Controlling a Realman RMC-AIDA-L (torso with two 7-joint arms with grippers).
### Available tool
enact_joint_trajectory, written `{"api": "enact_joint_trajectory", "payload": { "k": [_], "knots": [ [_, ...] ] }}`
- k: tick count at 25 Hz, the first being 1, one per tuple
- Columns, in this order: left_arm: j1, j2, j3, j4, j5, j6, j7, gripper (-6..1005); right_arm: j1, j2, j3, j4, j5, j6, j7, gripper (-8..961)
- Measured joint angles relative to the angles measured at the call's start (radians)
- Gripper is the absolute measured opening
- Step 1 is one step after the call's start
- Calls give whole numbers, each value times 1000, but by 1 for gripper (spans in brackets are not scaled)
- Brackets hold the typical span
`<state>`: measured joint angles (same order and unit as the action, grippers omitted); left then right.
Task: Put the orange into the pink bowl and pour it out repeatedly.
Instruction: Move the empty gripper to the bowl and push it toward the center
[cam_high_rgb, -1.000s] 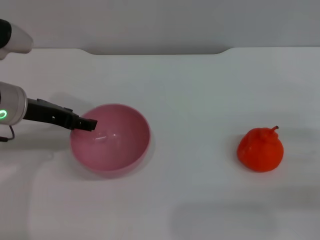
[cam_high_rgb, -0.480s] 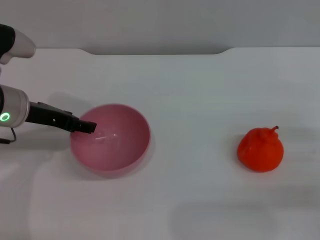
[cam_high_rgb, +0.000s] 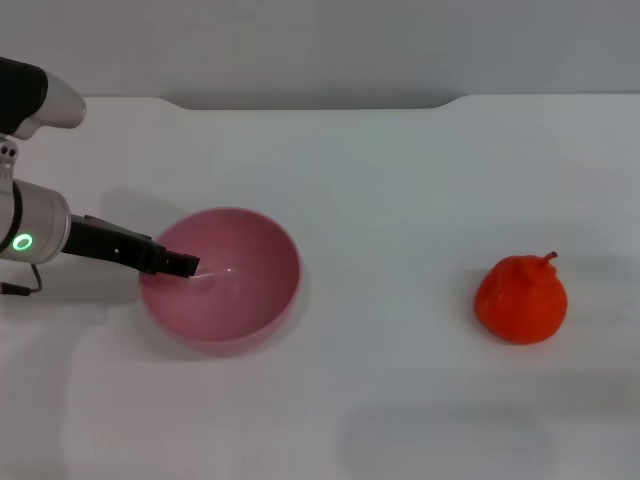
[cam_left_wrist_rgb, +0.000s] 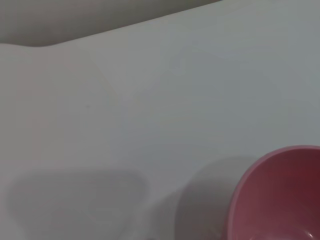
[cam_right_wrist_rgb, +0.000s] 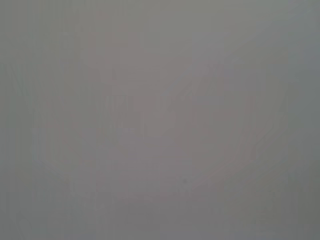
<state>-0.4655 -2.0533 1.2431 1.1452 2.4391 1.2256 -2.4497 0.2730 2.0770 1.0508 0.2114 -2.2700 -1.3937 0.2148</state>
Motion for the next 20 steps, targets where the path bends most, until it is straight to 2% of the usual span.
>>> {"api": "enact_joint_trajectory", "payload": {
  "k": [20],
  "knots": [
    [-1,-1,11,-6,0,-12,1,772,-9,0,0,0,-1,-8,0,675]
  ]
}}
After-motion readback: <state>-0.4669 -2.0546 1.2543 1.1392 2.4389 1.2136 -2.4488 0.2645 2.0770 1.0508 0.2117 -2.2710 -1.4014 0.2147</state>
